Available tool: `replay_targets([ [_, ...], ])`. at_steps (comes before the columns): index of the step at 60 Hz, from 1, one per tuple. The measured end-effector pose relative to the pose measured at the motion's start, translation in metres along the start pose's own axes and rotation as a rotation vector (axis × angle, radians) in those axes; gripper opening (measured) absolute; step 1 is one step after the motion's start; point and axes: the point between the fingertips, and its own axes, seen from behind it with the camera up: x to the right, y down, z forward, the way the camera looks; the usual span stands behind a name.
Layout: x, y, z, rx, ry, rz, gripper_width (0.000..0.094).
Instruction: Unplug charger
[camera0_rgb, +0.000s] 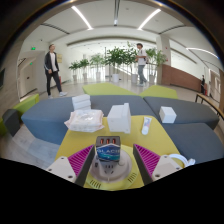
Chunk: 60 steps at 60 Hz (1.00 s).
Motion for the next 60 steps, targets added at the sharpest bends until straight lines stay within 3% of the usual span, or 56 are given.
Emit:
replay_targets([
  [4,-0.001,-0.007,0.018,0.008,0.017,-0.042,0.0701],
  [6,-0.005,-0.007,0.024,0.01,0.006,-0.059,0.0573],
  [8,-0.018,-0.005,0.028,0.012,-0.045,-0.034,0.0364],
  [15,-0.014,-0.007,0.026,0.061,-0.009,-0.051,0.0206],
  [28,-0.015,-0.016,0.024,0.048,-0.023,-0.027,0.0174],
  [34,-0.001,-0.078,-0.016,0.198,0.018,-0.043,0.0172],
  [45,0.036,-0.148,-0.073,0.276,0.048,-0.012,0.0173],
  [53,0.079,-0.12,-0.083,0.212,0.083,-0.024,0.0173],
  [60,0.1,-0.053,-0.073,0.049,0.096,-0.021,0.0174],
])
